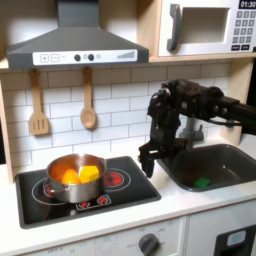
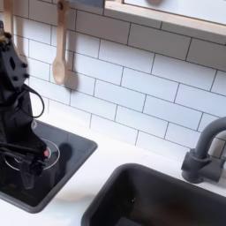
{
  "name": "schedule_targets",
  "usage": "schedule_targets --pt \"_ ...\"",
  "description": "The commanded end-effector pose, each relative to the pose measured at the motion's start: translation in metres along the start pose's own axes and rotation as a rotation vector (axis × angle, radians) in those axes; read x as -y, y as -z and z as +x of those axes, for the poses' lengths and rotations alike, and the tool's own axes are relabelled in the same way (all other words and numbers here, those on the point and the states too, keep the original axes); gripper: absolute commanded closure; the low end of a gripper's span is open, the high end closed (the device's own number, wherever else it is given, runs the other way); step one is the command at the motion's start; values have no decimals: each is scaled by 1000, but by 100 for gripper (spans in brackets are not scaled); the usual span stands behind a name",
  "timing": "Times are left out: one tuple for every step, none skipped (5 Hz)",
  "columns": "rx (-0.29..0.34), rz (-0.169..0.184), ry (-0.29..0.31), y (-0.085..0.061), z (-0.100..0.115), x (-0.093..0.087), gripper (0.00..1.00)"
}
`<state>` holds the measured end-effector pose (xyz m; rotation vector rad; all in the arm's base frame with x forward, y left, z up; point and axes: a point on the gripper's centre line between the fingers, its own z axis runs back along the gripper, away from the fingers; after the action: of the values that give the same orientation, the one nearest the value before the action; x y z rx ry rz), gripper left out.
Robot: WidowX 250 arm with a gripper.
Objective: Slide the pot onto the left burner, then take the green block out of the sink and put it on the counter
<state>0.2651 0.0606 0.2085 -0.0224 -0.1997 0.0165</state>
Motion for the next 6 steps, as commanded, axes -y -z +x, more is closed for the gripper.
schedule_targets --pt "3 -11 42 9 46 -45 0" --pt "-46 -21 49 13 68 -52 0" --pt "-53 -70 51 7 94 -53 0" --pt "-74 -74 75 7 90 -59 0" --pt "-96 -66 112 3 70 -59 0" --pt "-124 -85 100 12 52 -56 0"
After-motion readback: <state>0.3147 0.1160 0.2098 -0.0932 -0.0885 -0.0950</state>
